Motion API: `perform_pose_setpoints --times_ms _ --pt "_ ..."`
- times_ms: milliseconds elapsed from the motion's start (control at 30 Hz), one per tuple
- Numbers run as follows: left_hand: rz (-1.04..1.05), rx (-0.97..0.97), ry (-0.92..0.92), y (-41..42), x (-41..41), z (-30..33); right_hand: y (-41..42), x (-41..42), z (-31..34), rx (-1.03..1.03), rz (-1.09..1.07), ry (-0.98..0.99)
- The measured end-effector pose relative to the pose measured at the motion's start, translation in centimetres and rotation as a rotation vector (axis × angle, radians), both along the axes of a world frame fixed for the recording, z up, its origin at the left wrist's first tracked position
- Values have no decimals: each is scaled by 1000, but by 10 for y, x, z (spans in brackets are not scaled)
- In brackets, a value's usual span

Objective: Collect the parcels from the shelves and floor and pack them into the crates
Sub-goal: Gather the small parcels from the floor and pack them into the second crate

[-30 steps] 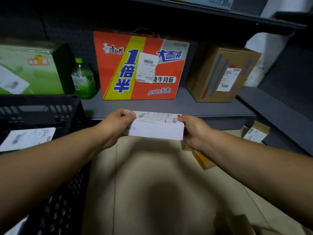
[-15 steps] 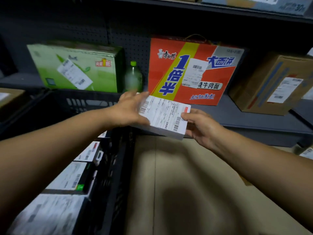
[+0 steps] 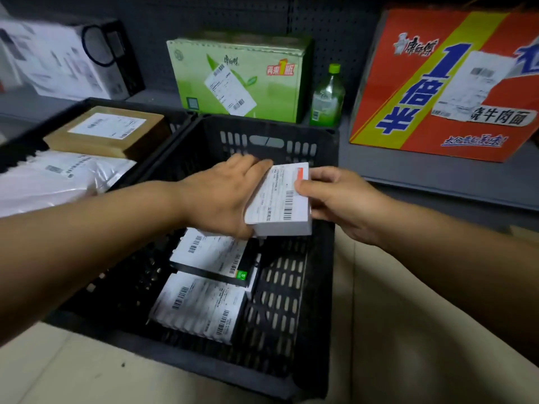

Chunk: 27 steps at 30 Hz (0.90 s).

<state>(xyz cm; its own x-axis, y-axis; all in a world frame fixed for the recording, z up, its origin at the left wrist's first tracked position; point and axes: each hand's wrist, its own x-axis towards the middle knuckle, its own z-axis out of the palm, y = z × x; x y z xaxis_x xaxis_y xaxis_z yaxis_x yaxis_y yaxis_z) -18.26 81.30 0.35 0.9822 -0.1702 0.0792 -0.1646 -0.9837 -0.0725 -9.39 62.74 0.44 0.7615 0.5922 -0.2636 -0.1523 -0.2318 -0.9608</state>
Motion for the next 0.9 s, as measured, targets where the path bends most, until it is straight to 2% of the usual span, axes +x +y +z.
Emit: perform_pose_setpoints --times_ms 133,200,400,600,767,900 --pt "-1 -3 198 24 -33 -33 24 -2 -10 -264 188 -463" --pt "-6 37 331 32 -47 -55 33 0 -17 -340 244 -597" --pt "-76 119 605 38 -75 -112 56 4 -36 -427 307 -688" --pt "-55 235 632 53 -81 -141 56 9 -52 -509 299 -695" --pt "9 210 692 50 -85 -151 58 11 -54 -509 263 -680" --pt "18 280 683 51 -86 -156 58 11 -54 -500 270 -672"
